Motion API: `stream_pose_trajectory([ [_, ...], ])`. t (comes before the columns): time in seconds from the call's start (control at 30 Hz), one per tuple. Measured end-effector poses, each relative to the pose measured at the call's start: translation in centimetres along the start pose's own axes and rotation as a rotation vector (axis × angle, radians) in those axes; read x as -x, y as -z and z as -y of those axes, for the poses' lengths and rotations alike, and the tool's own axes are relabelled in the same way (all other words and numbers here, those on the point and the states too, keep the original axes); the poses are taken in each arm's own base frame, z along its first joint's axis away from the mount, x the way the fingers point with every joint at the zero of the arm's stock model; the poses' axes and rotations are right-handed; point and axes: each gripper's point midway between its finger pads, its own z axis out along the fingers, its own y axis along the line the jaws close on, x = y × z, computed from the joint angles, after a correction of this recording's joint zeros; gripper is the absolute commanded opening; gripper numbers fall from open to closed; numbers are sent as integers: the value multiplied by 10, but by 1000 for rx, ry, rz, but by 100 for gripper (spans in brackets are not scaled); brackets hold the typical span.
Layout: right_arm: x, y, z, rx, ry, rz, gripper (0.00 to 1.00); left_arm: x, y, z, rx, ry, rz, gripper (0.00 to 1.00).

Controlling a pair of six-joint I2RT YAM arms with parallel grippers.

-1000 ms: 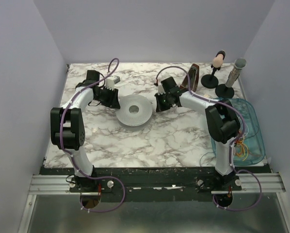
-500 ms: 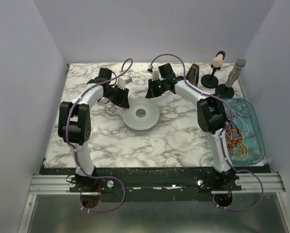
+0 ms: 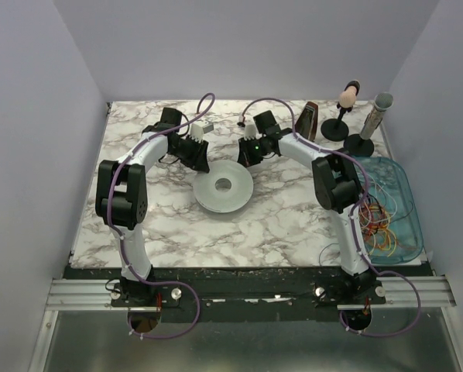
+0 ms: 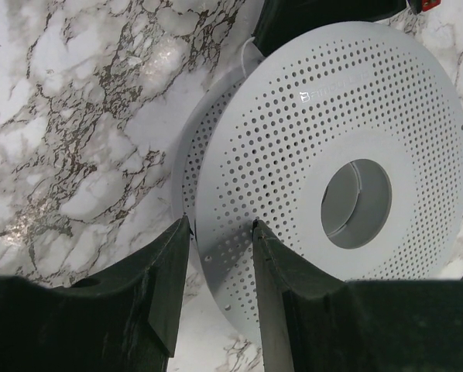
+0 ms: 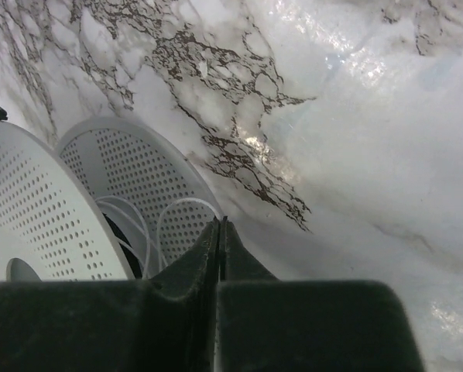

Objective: Wrap the cables

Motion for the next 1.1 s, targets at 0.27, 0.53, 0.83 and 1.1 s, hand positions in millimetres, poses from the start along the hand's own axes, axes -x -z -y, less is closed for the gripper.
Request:
stream_pose_trajectory([
  [0.27, 1, 8, -3, -6, 18, 7, 49, -1, 0, 1, -2, 9, -5, 47],
  [0.53, 17, 25, 5, -58, 15, 54, 58, 3, 3, 2, 0, 8, -3, 48],
  [0.83, 53, 64, -4, -95, 51, 156, 86, 34, 17, 1, 29, -4, 71, 58],
  [1.1, 66, 143, -31, -190, 145, 315, 100, 66, 76, -15, 268, -11, 293, 99],
])
